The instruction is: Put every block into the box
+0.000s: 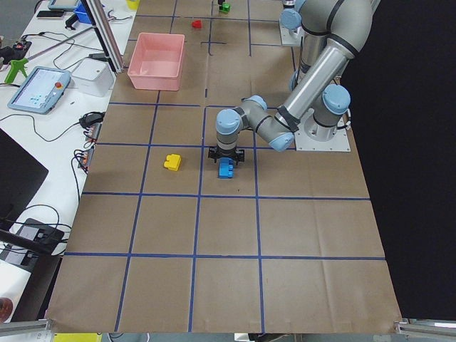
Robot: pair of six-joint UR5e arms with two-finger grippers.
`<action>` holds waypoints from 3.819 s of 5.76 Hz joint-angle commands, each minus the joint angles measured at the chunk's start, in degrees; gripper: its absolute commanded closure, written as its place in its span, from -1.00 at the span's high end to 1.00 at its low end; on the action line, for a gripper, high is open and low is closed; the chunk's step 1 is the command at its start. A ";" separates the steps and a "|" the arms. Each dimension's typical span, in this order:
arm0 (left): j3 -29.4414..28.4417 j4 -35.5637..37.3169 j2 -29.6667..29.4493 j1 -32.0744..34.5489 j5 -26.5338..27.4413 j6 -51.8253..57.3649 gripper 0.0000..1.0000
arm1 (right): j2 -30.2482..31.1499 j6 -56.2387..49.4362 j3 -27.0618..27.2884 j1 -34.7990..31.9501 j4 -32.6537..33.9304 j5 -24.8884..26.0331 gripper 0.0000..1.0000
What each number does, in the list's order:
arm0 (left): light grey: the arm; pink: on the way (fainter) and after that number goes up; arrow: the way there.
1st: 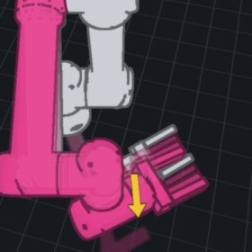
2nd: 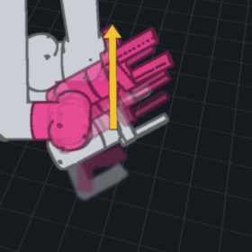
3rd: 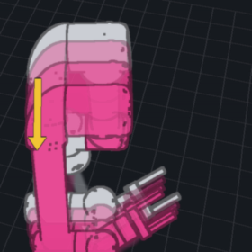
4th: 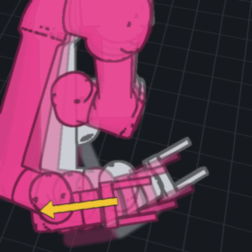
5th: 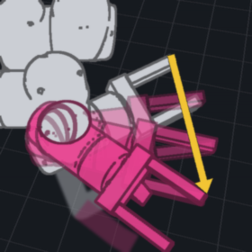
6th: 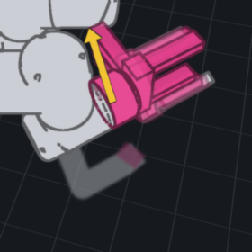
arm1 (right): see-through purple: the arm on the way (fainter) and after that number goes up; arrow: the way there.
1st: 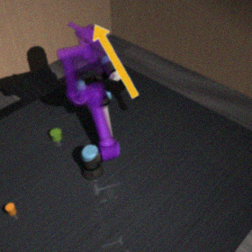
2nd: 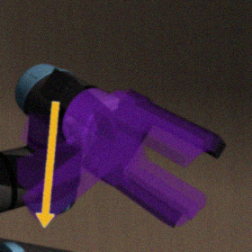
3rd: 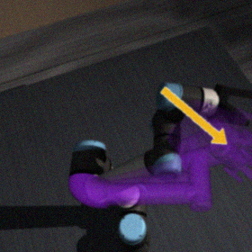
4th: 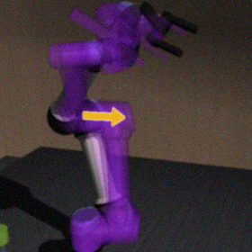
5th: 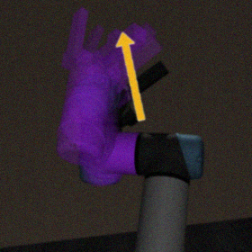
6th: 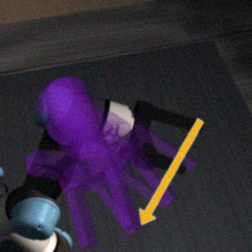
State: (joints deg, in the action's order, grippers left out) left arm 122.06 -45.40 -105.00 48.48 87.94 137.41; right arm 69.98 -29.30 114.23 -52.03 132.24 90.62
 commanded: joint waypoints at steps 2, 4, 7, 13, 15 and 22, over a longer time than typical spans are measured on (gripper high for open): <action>0.28 0.75 -0.99 -0.23 -0.23 0.05 0.99 | -0.02 -0.32 0.46 0.18 -0.23 2.01 0.97; 0.80 0.84 -1.52 -0.23 -0.23 0.05 0.99 | -0.11 -0.32 0.64 0.62 -0.67 2.02 0.91; 0.72 1.01 -1.44 -0.23 -0.14 -0.30 0.75 | 0.15 0.03 0.82 0.62 -1.02 2.02 -0.37; 0.02 5.31 -0.83 -0.14 0.39 -0.73 -0.58 | 9.56 -1.89 -18.99 -6.56 -18.34 -16.01 -0.88; -2.86 4.36 3.64 0.30 1.09 -6.60 -0.75 | 4.94 -0.51 -29.46 -19.61 -20.27 -17.40 -0.95; -28.71 -24.21 2.02 8.28 -3.79 -47.44 -0.87 | -26.66 23.14 -59.22 -48.95 -20.88 -22.59 -0.73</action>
State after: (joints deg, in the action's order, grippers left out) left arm 94.51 -69.47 -101.30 55.18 86.65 101.05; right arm 43.58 -6.48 54.70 -100.54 112.18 67.84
